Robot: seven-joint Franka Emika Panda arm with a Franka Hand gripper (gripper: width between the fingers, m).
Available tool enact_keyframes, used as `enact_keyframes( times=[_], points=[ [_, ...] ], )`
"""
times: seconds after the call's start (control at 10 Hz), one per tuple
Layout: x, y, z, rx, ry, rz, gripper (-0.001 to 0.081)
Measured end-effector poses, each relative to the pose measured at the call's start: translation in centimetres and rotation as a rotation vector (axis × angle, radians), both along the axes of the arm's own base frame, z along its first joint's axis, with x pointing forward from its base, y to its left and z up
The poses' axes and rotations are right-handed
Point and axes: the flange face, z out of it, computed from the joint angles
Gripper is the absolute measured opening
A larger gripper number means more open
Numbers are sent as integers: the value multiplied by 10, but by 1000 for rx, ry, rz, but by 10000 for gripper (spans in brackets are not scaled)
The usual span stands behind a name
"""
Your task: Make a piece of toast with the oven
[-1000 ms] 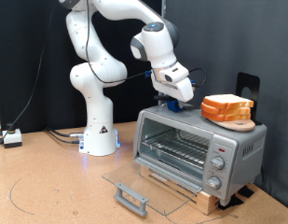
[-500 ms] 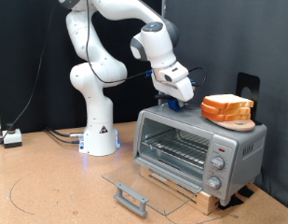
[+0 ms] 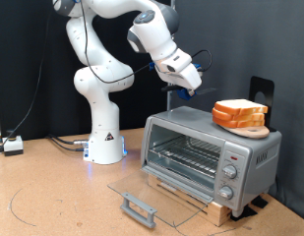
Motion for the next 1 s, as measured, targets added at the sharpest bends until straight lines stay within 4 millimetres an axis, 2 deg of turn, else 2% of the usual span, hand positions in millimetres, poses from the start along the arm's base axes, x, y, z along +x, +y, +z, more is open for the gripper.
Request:
enact_keyframes(
  times=[0.2, 0.5, 1.0],
  points=[
    [12, -12, 4, 52, -4, -104, 391],
    [34, -59, 10, 112, -47, -298, 391],
    [36, -138, 1, 40, 6, -383, 391]
  ],
)
